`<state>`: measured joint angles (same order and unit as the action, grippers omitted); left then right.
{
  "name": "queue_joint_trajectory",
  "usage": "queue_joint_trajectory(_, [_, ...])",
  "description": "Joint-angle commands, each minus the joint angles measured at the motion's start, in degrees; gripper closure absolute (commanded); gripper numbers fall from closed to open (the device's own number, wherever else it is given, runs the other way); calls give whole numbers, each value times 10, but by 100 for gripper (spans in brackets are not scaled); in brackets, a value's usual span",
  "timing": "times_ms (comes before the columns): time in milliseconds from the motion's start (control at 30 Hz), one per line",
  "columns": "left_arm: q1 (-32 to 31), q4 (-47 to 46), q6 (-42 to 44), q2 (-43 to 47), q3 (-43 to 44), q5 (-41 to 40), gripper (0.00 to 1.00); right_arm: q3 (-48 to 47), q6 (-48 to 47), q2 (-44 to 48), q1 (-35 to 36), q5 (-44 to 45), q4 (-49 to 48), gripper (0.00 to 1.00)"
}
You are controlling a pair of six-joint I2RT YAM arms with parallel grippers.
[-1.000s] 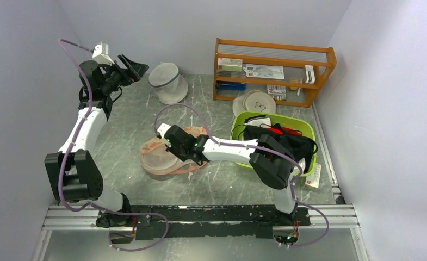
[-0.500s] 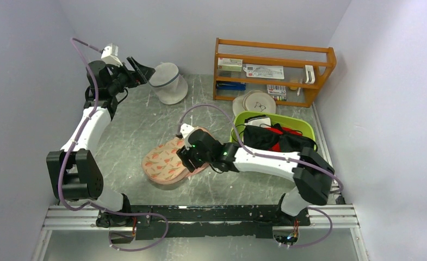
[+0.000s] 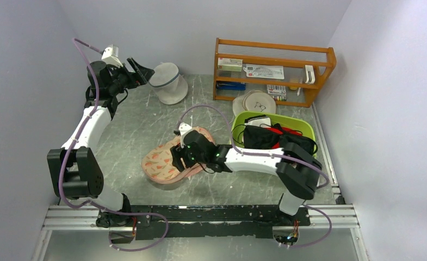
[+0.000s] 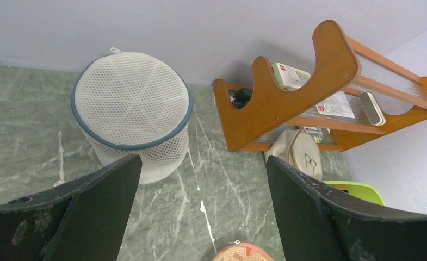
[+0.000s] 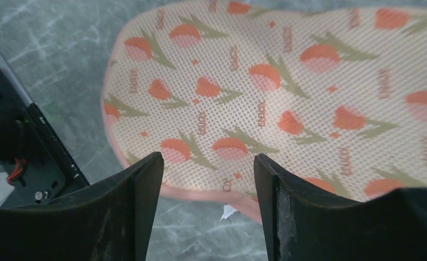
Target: Unzip the laundry bag and remove the bra
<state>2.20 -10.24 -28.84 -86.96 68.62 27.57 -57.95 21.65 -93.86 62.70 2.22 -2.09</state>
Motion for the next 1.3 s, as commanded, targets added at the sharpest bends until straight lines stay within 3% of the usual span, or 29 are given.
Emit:
queue_joint_trajectory(0, [-1, 3, 14, -5, 21, -11, 3, -12, 36, -67, -1, -17, -27, 45])
queue_joint_trajectory(100, [-1, 2, 8, -9, 22, -5, 3, 0, 56, -107, -1, -12, -19, 69])
queue_joint_trajectory(133, [-1, -1, 4, -9, 21, -1, 3, 18, 67, -115, -1, -19, -29, 72])
queue_joint_trajectory(233, [-1, -1, -1, -5, 23, 6, 2, 59, 103, -125, -1, -40, -79, 73])
queue_joint_trajectory(400, [-1, -7, -4, 7, 21, 11, 1, 27, 68, -103, -2, 7, -38, 71])
queue_joint_trajectory(600, [-32, -25, 2, 11, 15, 27, 0, 36, -2, -6, -31, 84, -40, 30])
queue_joint_trajectory(700, [-38, -41, -4, 11, 10, 38, 0, 56, -29, 47, -78, 97, -45, 14])
queue_joint_trajectory(900, [-54, -55, -5, 8, 7, 52, 0, 96, -48, 190, -215, 87, 4, 0])
queue_joint_trajectory(1100, [-130, -18, 75, 20, 7, -16, 0, 180, -24, 397, -392, 47, 28, 0])
queue_joint_trajectory(1267, [-198, -28, 151, 53, -28, -94, 0, 209, -19, 534, -439, 73, 85, 0])
